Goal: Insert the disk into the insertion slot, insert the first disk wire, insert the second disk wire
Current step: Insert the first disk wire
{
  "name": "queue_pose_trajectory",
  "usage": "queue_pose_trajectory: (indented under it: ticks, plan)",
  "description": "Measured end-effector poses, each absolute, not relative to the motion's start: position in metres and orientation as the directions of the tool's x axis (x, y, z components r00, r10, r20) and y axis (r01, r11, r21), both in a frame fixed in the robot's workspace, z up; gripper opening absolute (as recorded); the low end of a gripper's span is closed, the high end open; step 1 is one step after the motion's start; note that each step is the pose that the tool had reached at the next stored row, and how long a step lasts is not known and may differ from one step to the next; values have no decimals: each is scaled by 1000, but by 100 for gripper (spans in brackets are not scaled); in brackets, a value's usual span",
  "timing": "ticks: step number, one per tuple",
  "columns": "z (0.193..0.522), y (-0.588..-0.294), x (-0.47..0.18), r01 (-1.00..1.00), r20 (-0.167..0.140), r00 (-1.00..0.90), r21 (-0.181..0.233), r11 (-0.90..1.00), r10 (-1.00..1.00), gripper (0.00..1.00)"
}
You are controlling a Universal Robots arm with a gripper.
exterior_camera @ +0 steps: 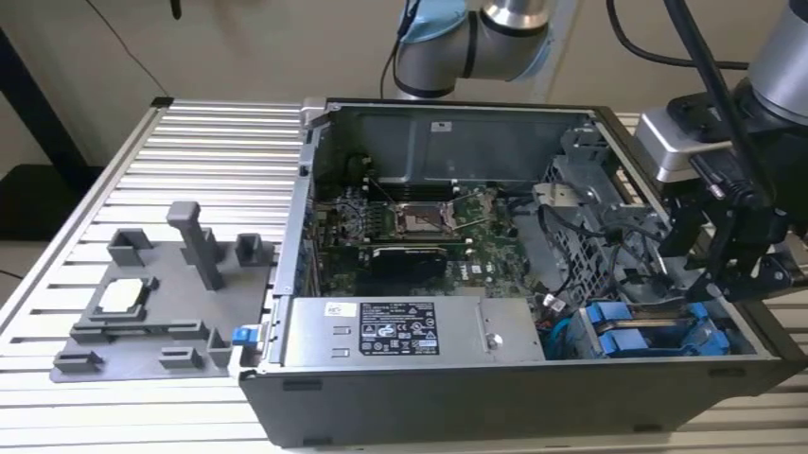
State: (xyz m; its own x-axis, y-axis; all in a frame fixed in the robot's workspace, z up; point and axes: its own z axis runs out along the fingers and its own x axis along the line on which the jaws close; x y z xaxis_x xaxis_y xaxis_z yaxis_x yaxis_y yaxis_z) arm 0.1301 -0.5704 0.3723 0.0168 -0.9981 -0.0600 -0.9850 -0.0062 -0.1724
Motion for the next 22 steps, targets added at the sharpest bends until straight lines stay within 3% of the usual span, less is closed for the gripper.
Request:
queue_pose_trajectory:
  ticks: [5,22]
  plan:
    - [372,-569,135,-987,-60,19,-162,-9,-998,53]
    - [372,-565,168,-997,-47,15,-72,-12,-999,53]
